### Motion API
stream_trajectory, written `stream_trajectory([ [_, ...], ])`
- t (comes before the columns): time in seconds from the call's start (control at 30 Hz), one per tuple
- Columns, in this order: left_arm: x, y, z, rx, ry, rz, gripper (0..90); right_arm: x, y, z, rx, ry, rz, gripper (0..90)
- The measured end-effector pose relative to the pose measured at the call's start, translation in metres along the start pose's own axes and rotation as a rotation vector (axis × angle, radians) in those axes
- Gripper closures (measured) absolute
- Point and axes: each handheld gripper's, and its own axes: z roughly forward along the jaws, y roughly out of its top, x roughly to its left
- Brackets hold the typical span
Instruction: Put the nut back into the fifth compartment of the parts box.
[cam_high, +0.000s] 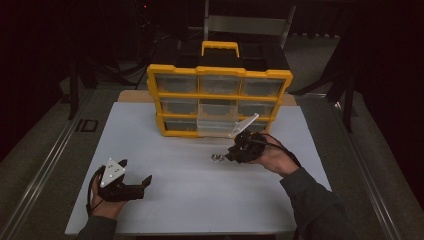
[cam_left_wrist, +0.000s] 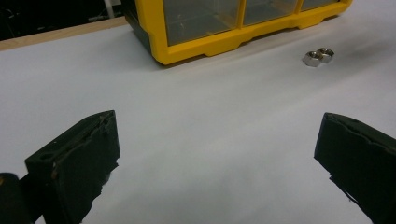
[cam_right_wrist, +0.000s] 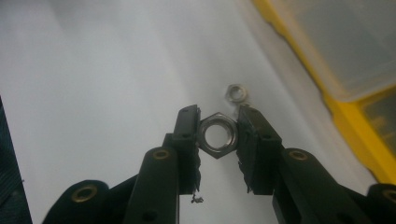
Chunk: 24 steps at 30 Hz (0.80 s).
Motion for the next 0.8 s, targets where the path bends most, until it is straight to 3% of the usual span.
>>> stream_trajectory([
  [0.33, 0.000, 0.000, 0.000, 0.002, 0.000, 0.004, 0.6, -0.012, 0.007, -0.024, -0.011, -0.022, 0.007, 70.0],
  [0.8, 0.000, 0.000, 0.000, 0.001, -0.001, 0.001, 0.6, -0.028, 0.019, -0.044, -0.003, -0.044, 0.021, 69.9],
])
